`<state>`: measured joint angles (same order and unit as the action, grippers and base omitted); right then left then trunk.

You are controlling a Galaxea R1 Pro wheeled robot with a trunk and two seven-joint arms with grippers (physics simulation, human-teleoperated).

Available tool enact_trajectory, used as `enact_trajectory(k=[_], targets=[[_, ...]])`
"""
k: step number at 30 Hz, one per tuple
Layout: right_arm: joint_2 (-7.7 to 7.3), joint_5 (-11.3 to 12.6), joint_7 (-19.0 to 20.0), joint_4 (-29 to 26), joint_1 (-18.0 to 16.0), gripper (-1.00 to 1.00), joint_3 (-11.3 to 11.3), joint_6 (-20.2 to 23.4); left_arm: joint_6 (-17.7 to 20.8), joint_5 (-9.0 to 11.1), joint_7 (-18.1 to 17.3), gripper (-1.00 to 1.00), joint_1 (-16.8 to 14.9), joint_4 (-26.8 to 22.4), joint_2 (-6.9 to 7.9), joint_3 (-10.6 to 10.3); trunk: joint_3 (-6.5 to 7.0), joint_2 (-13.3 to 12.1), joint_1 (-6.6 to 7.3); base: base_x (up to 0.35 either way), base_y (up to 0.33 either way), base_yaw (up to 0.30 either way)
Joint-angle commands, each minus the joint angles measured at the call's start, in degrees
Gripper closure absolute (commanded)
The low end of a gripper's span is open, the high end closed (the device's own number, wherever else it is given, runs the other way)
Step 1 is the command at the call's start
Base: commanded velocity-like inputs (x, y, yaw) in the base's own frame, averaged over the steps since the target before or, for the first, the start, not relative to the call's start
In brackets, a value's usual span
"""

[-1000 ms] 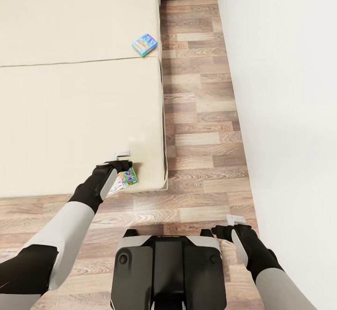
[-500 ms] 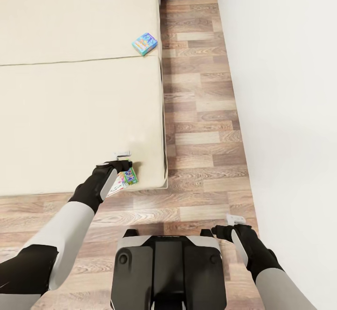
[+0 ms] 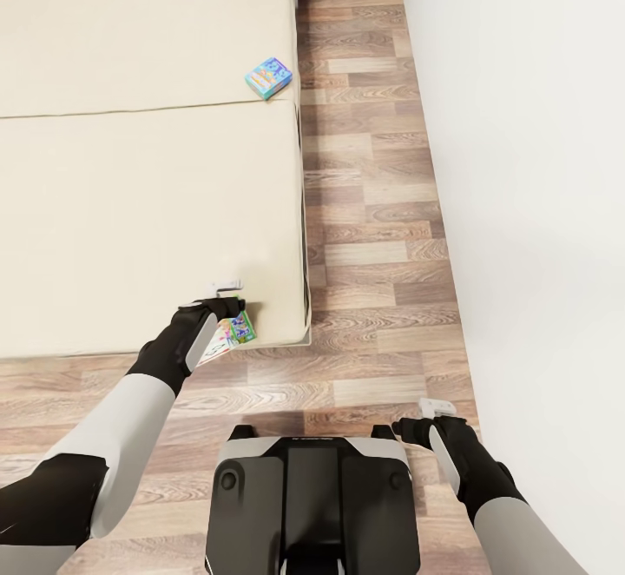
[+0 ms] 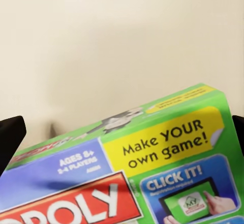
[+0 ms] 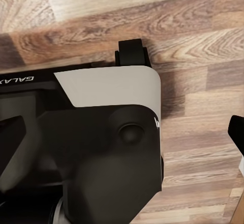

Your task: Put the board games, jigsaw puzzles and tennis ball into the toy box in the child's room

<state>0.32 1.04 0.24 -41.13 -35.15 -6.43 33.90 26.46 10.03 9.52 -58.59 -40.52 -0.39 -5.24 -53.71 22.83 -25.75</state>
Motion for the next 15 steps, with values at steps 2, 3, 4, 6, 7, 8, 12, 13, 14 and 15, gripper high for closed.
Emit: enact_trajectory(k=[2, 3, 4, 6, 7, 8, 12, 13, 14, 15], targets=[[0.03, 0.11, 0.02, -0.09, 0.0, -1.0, -0.14, 0.29, 0.21, 0.6, 0.5, -1.0, 0.0, -0.08, 0.04, -0.22, -0.06, 0.09, -0.03, -0.002, 0.0, 0.0], [0.03, 0.11, 0.02, -0.09, 0.0, -1.0, -0.13, 0.29, 0.2, 0.6, 0.5, -1.0, -0.02, -0.08, 0.04, -0.22, -0.06, 0.09, -0.03, -0.001, 0.0, 0.0], [0.03, 0.11, 0.02, -0.09, 0.0, -1.0, -0.12, 0.29, 0.19, 0.6, 0.5, -1.0, -0.02, -0.08, 0.04, -0.2, -0.06, 0.09, -0.03, 0.0, 0.0, 0.0], [0.03, 0.11, 0.02, -0.09, 0.0, -1.0, -0.12, 0.29, 0.18, 0.6, 0.5, -1.0, -0.03, -0.08, 0.04, -0.16, -0.06, 0.09, -0.03, 0.0, 0.0, 0.0], [0.03, 0.11, 0.02, -0.09, 0.0, -1.0, -0.13, 0.29, 0.18, 0.6, 0.5, -1.0, -0.03, -0.06, 0.04, -0.15, -0.06, 0.09, -0.03, 0.0, 0.0, 0.0], [0.03, 0.11, 0.02, -0.09, 0.0, -1.0, -0.12, 0.29, 0.18, 0.6, 0.5, -1.0, -0.03, -0.07, 0.04, -0.13, -0.06, 0.09, -0.03, 0.0, 0.0, 0.0], [0.03, 0.11, 0.02, -0.09, 0.0, -1.0, -0.12, 0.29, 0.18, 0.6, 0.5, -1.0, -0.03, -0.07, 0.04, 0.0, -0.06, 0.09, -0.03, 0.0, 0.0, 0.0], [0.03, 0.11, 0.02, -0.09, 0.0, -1.0, -0.13, 0.29, 0.18, 0.6, 0.5, -1.0, -0.04, -0.08, 0.07, 0.1, -0.06, 0.09, -0.03, 0.0, 0.0, 0.0], [0.03, 0.11, 0.02, -0.09, 0.0, -1.0, -0.12, 0.29, 0.18, 0.6, 0.5, -1.0, -0.04, -0.08, 0.08, 0.14, -0.06, 0.09, -0.03, 0.0, 0.0, 0.0], [0.03, 0.11, 0.02, -0.09, 0.0, -1.0, -0.13, 0.29, 0.18, 0.6, 0.5, -1.0, -0.02, -0.1, 0.09, 0.18, -0.06, 0.09, -0.03, 0.0, 0.0, 0.0]])
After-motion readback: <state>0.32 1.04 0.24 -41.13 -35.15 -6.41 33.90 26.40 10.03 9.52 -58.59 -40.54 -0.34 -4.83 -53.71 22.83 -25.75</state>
